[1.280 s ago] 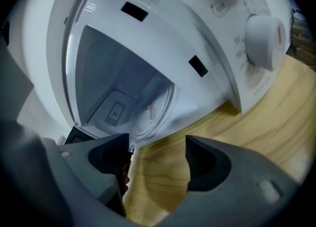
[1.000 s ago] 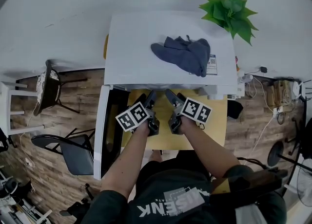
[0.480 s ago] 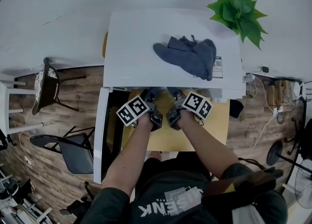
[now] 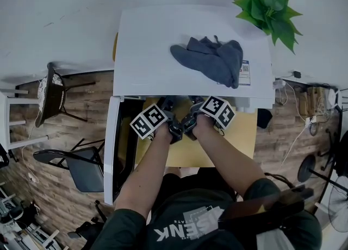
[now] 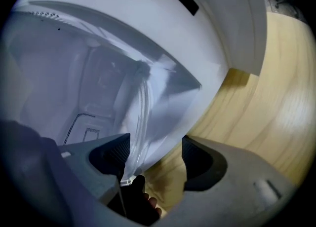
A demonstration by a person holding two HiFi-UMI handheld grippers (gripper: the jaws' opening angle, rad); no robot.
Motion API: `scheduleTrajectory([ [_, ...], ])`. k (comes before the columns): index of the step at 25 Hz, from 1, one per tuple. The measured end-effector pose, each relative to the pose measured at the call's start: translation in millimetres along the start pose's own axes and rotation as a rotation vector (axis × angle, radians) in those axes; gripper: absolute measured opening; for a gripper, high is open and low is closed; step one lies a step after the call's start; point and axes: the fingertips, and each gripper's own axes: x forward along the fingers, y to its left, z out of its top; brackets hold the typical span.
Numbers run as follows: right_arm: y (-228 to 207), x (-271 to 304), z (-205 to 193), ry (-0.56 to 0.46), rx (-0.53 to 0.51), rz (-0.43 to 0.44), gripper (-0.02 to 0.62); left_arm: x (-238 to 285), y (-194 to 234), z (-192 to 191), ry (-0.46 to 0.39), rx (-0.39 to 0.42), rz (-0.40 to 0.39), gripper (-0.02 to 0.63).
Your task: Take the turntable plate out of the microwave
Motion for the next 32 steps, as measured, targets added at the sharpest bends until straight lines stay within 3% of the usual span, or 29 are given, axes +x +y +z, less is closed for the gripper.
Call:
scheduleTrajectory([
  [15,-8.7,-13.4,-8.8,0.021,0.007,0.054,0.31,-8.8,-1.5,-13.4,0.035,0.012,-0.039,0.265],
  [19,-10.5,-15.2,-10.1,0.027,0.002,0.058,0.308,-10.9,-13.5,-14.1,0.027,0.019,-0.062,0.13],
  [24,-11.3,-16.6,-11.2,0.038,-0.008,0.052,0.308,-14.3,-16.1,-15.6,0.043,-0.036,-0.092,0.08],
  [32,-11.9,-21.3,-16.1,0.069,-0.058,0.096,0.308,-24.2,-15.5,-25.9,0.079,-0.08,-0.129,0.063],
])
